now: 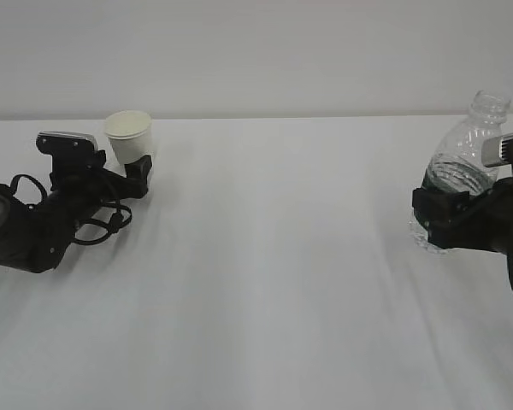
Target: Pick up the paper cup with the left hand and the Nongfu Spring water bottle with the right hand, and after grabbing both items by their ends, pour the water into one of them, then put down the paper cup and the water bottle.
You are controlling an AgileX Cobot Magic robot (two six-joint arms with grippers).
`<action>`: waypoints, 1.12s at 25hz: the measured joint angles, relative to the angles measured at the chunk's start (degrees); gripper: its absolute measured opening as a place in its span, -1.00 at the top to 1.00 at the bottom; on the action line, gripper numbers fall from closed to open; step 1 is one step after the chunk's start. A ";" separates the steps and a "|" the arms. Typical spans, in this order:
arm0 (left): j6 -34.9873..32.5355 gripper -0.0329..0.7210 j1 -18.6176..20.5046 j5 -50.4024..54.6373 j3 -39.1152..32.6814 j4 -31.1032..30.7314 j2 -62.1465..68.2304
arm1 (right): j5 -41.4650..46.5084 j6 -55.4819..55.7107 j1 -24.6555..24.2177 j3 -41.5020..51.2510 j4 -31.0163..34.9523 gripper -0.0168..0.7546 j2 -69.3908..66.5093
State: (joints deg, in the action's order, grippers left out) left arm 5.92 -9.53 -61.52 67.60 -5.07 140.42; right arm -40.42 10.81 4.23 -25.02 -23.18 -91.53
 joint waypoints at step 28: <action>0.00 -0.81 0.00 4.40 6.31 -0.28 0.50 | -0.04 0.00 0.00 0.00 0.00 -0.11 0.00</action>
State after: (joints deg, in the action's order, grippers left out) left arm 5.92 -9.53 -57.11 73.91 -5.35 140.92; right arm -40.47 10.81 4.23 -25.02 -23.18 -91.53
